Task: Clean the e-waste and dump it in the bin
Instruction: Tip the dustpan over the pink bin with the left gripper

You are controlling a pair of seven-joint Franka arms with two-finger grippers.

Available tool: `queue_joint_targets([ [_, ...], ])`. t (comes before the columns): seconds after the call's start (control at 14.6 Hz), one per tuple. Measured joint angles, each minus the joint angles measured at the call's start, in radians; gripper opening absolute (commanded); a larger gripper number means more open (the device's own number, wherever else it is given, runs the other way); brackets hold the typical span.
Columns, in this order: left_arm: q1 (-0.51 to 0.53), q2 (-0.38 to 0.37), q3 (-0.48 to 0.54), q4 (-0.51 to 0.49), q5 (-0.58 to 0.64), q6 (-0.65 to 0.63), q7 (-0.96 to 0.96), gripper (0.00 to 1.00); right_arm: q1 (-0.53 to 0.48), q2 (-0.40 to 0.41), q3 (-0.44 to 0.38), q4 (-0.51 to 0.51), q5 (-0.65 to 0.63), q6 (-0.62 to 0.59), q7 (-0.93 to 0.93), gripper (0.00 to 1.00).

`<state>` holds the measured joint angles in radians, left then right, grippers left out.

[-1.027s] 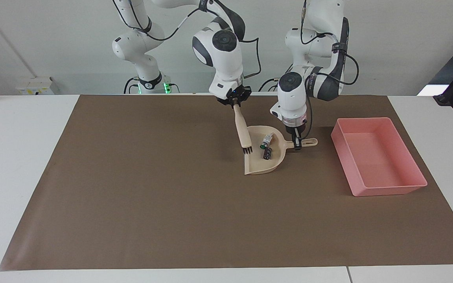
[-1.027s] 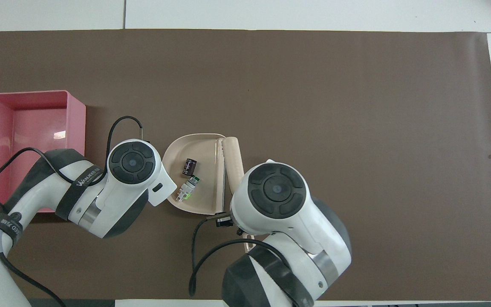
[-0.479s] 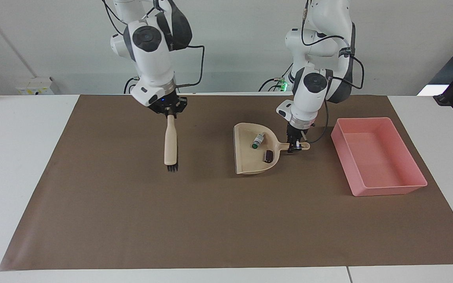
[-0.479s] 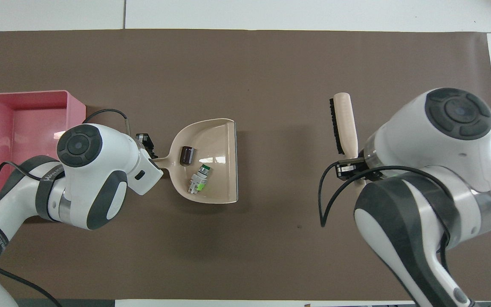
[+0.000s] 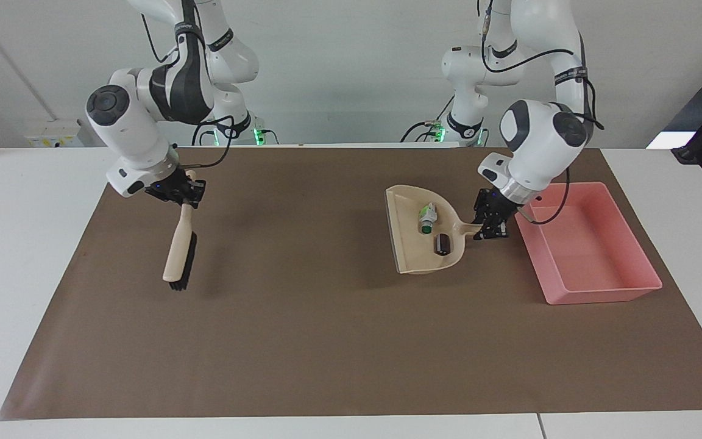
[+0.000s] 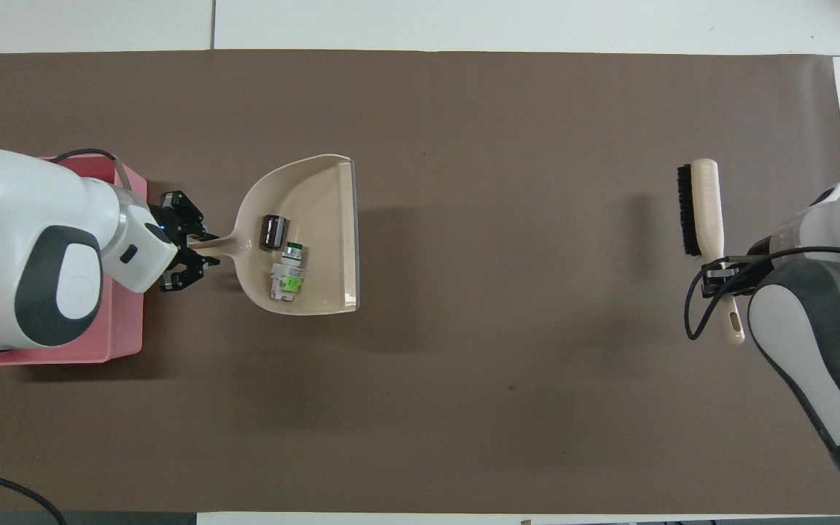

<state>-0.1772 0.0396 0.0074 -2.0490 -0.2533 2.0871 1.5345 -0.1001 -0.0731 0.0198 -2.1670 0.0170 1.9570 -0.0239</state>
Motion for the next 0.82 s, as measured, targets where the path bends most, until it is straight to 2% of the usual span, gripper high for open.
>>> queue_joint_targets([
  [0.21, 0.114, 0.0, 0.004, 0.121, -0.003, -0.138, 0.077, 0.0, -0.089, 0.004, 0.0, -0.077, 0.0, 0.116, -0.063, 0.0],
  [0.48, 0.266, 0.001, 0.01, 0.211, 0.001, -0.203, 0.134, 0.0, -0.104, 0.009, 0.003, -0.132, -0.004, 0.15, -0.126, 0.0],
  [0.82, 0.398, 0.005, 0.013, 0.3, 0.165, -0.218, 0.194, 0.0, -0.145, 0.003, 0.003, -0.188, -0.038, 0.169, -0.165, 0.01],
])
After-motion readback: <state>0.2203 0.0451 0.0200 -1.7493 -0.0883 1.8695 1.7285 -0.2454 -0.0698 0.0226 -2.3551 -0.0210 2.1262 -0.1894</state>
